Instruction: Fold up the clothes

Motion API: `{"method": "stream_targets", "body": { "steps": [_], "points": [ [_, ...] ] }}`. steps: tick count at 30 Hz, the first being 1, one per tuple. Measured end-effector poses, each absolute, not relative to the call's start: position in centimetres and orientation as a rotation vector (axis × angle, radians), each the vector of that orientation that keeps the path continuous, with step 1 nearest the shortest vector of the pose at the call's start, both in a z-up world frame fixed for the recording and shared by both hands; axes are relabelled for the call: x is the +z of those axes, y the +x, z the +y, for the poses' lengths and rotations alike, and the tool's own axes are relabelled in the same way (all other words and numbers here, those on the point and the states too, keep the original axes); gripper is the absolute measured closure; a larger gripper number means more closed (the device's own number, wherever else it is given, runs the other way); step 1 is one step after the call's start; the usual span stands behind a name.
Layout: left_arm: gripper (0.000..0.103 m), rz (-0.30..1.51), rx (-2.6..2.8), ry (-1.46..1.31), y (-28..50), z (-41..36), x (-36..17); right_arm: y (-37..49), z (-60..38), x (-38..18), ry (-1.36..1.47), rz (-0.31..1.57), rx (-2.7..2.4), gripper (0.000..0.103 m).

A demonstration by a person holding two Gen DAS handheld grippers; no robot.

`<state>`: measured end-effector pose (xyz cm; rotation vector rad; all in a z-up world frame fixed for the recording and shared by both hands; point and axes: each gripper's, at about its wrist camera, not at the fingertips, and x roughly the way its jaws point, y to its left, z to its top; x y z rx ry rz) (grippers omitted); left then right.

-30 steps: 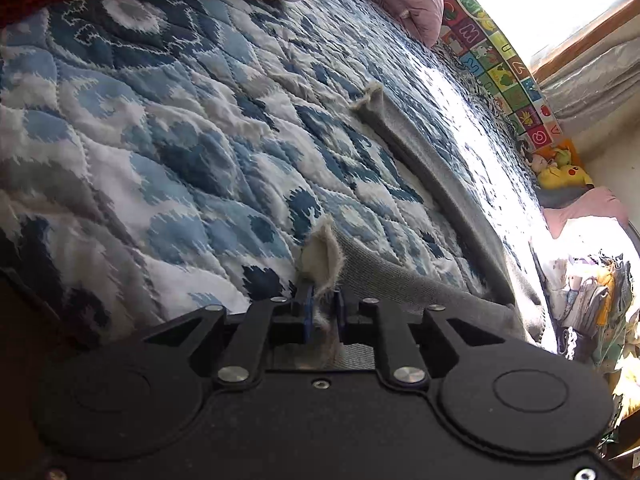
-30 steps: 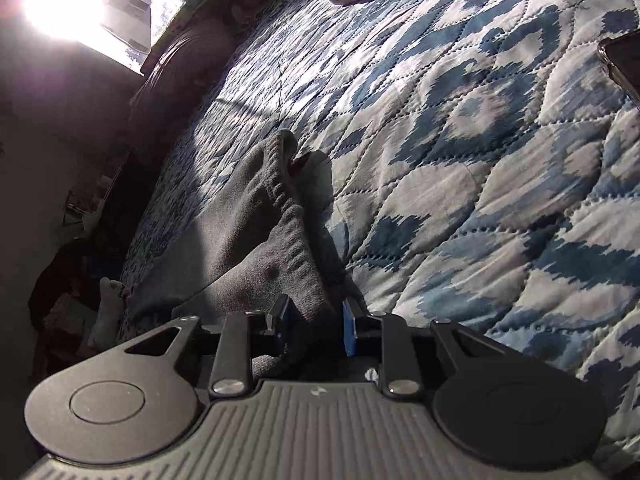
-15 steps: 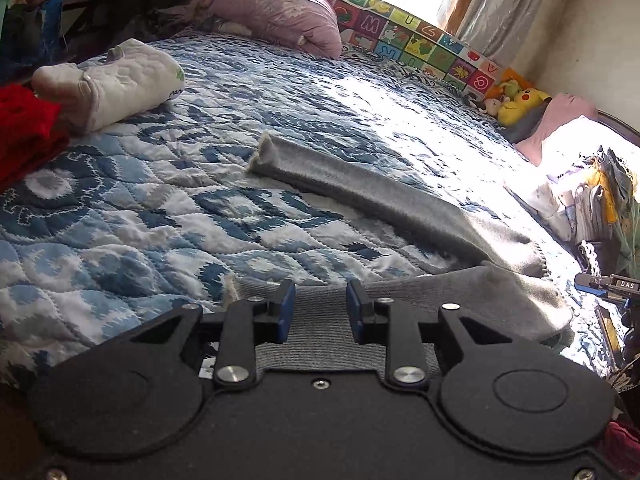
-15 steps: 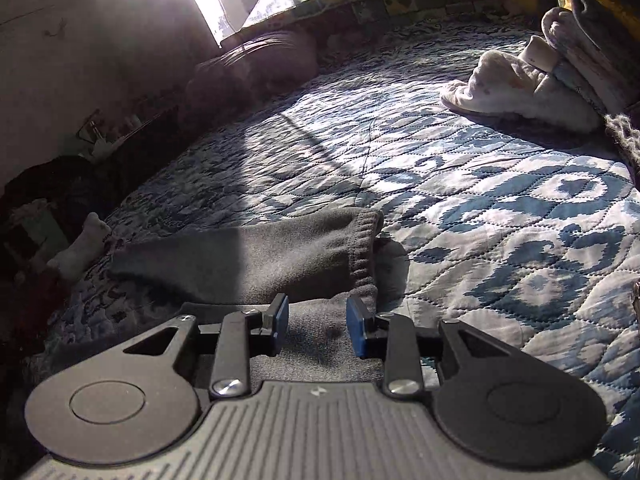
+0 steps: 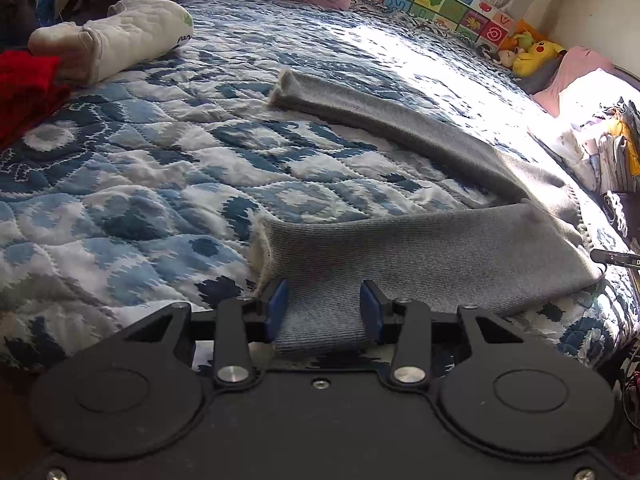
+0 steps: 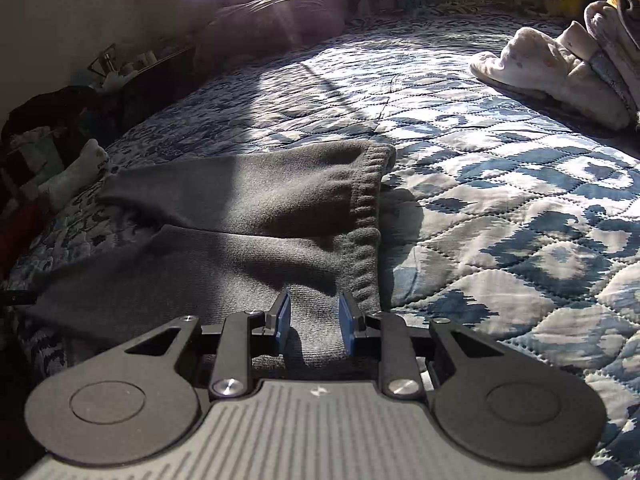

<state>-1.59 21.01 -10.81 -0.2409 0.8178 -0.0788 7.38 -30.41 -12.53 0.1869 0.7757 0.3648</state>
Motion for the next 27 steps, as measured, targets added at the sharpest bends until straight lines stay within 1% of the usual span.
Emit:
{"method": "stream_targets", "body": {
  "steps": [2, 3, 5, 7, 11, 14, 18, 27],
  "points": [
    [0.058, 0.829, -0.041, -0.205, -2.3, 21.1, -10.6, 6.6, -30.8, -12.0, 0.165, 0.769, 0.334, 0.075],
    [0.052, 0.845, 0.002, -0.168, -2.6, 21.4, -10.6, 6.3, -31.0, -11.7, 0.149, 0.769, 0.313, 0.067],
    [0.052, 0.841, 0.026, -0.187, -3.4, 22.4, -10.5, 5.7, -32.0, -11.4, 0.139, 0.770, 0.273, 0.055],
    [0.053, 0.823, 0.038, -0.188, -4.0, 22.9, -9.8, 5.0, -33.2, -11.1, 0.154, 0.757, 0.257, 0.056],
    [0.053, 0.792, 0.027, -0.108, -5.0, 22.4, -8.4, 3.8, -33.8, -10.2, 0.089, 0.730, 0.254, 0.056],
    [0.052, 0.783, -0.025, 0.001, -5.2, 20.8, -8.1, 3.1, -33.1, -9.7, 0.023, 0.718, 0.306, 0.049],
    [0.050, 0.768, -0.089, 0.179, -5.4, 18.3, -8.2, 2.3, -30.6, -9.6, -0.151, 0.694, 0.349, 0.049],
    [0.049, 0.715, -0.145, 0.412, -6.0, 15.7, -9.7, 1.2, -25.5, -11.1, -0.579, 0.615, 0.379, 0.049]
  ]
}}
